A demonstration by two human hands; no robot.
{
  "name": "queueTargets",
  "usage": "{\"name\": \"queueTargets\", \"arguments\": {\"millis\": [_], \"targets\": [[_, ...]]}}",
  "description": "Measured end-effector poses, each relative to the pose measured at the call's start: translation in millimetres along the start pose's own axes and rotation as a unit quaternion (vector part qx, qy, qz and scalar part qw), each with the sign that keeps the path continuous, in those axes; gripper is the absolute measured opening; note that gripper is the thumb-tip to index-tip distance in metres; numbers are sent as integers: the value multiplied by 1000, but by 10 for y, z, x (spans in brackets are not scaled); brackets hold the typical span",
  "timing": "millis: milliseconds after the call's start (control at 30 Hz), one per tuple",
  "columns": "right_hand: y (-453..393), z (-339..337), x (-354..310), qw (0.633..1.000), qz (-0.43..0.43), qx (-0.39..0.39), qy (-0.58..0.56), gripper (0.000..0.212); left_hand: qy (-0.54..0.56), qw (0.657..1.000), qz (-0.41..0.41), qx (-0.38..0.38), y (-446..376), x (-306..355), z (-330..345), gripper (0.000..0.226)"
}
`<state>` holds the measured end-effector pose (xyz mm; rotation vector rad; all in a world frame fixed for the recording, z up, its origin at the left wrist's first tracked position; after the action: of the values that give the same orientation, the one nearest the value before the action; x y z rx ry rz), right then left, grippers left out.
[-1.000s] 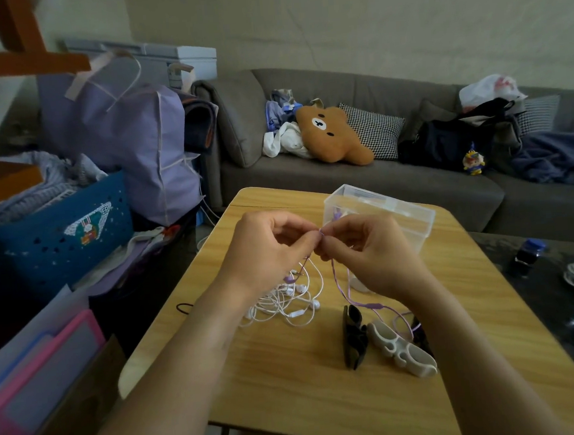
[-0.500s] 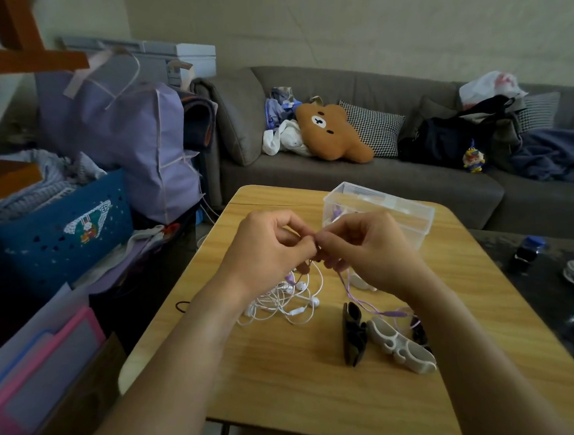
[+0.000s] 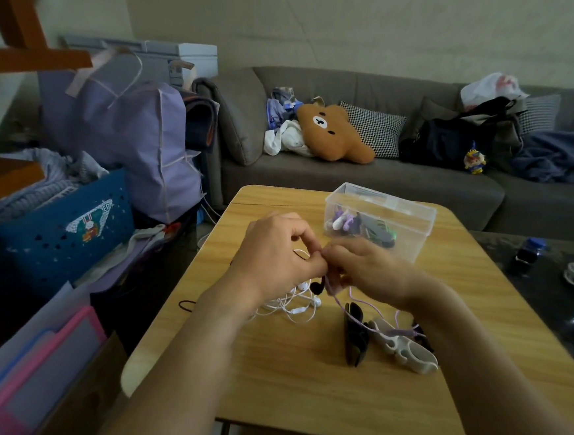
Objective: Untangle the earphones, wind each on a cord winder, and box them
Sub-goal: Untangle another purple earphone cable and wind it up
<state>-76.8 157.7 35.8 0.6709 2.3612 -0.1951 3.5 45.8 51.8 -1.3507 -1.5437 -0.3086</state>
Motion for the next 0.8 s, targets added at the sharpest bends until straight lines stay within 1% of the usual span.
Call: {"name": "queueTargets", "arguments": {"millis": [33,67,133,233,300,367,433,467,533,633,700,800], "targets": [[1,15,-27,1000,-8,-2,19,34,0,1000,1,-11,3,15,9,12],[0,19,-59,999,-18,4,40,35,19,999,-16,-22,11,17,15,10],[-5,11,-105,997,-40,27,66,37,91,992,-68,-53,27,-11,23,4],[-2,-50,-124,994,-65,73,56,35,167,974,-134,-74,58,-78,-9,19],[13,-70,-131,993,-79,70,49,35,188,964,-168,-79,76,-114,-13,27],[13,-69,-127,993,-85,55,55,31,195,959,-186,-90,91,-133,32,26],[4,-68,-106,994,-76,53,64,23,175,963,-183,-94,95,-143,70,23],[-3,-76,-89,994,-64,61,65,21,145,970,-171,-93,96,-140,73,21],[-6,-97,-43,994,-34,81,60,18,68,985,-129,-94,98,-109,69,17],[1,-101,18,996,7,78,52,16,-11,992,-80,-94,95,-64,70,10],[-3,-107,36,995,19,85,56,16,-21,993,-70,-92,86,-57,66,12],[3,-141,-19,984,2,125,127,10,32,986,-113,-116,84,-93,49,14]]}}
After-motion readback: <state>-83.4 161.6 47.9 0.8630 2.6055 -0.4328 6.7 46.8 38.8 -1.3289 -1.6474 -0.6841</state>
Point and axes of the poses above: each hand's wrist, its own y-axis away from the middle knuckle, its own z-axis out of the palm, x = y × z, the point moved 6 cm from there along -y, towards the middle knuckle, and after that the axes turned 14 degrees about y, right-handed, at the moved point
